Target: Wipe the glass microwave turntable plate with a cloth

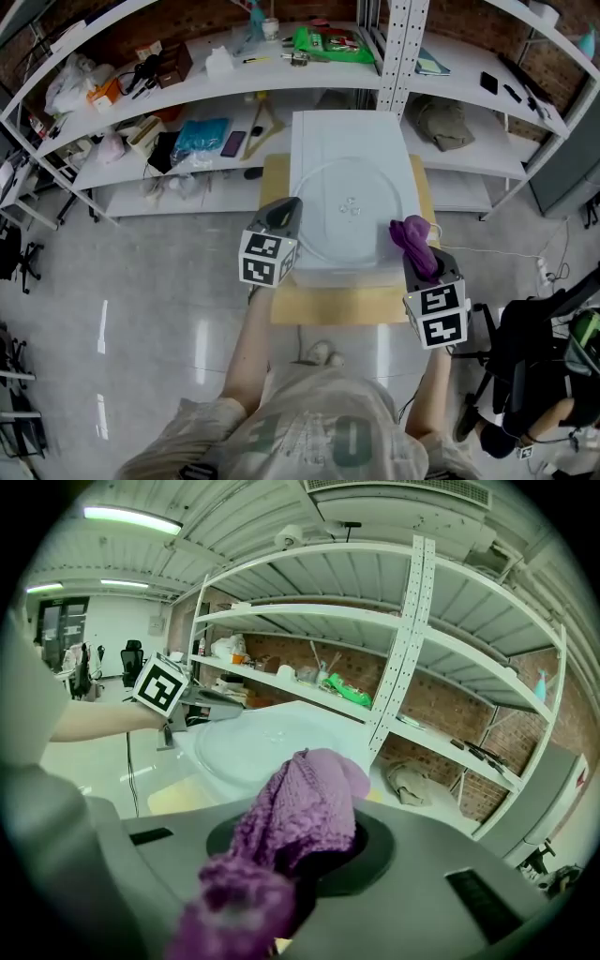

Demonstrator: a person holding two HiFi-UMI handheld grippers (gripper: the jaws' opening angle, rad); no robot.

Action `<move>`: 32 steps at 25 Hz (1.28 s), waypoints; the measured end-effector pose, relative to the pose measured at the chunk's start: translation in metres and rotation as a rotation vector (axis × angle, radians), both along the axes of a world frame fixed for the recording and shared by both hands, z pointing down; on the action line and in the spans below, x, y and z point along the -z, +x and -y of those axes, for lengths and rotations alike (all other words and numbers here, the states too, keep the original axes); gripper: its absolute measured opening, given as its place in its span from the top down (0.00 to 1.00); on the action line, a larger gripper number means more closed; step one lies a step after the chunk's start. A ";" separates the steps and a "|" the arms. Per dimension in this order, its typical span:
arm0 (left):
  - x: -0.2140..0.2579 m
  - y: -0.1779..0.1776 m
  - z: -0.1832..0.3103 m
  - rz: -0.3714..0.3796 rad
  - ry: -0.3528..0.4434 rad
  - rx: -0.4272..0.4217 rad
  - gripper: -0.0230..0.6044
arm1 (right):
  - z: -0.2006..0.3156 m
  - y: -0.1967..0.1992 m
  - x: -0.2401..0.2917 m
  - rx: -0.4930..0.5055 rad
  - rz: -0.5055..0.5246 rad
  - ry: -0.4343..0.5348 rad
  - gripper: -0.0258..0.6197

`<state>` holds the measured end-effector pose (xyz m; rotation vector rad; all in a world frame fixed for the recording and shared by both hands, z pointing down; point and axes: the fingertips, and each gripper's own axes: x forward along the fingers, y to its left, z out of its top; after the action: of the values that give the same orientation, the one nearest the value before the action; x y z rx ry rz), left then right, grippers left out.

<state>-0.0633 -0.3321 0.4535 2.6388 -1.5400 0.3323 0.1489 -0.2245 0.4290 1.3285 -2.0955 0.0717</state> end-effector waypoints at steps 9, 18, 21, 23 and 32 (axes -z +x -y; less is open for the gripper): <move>0.031 -0.013 -0.009 -0.034 0.117 0.093 0.96 | 0.025 0.000 0.015 -0.046 -0.026 0.088 0.87; 0.120 -0.004 -0.066 -0.118 0.299 0.082 0.96 | 0.010 -0.030 0.080 -0.007 0.142 0.302 0.87; 0.116 -0.002 -0.090 -0.088 0.286 0.079 0.96 | -0.015 -0.041 0.086 0.045 0.153 0.337 0.87; 0.118 -0.007 -0.103 -0.092 0.288 0.098 0.96 | -0.029 -0.039 0.087 0.055 0.191 0.356 0.87; 0.073 -0.005 -0.164 -0.146 0.209 0.150 0.96 | -0.081 -0.030 0.061 0.111 0.290 0.318 0.87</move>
<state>-0.0682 -0.1686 0.3801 2.6031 -1.7974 -0.0329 0.1192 -0.1432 0.3680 1.4503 -2.5034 -0.1288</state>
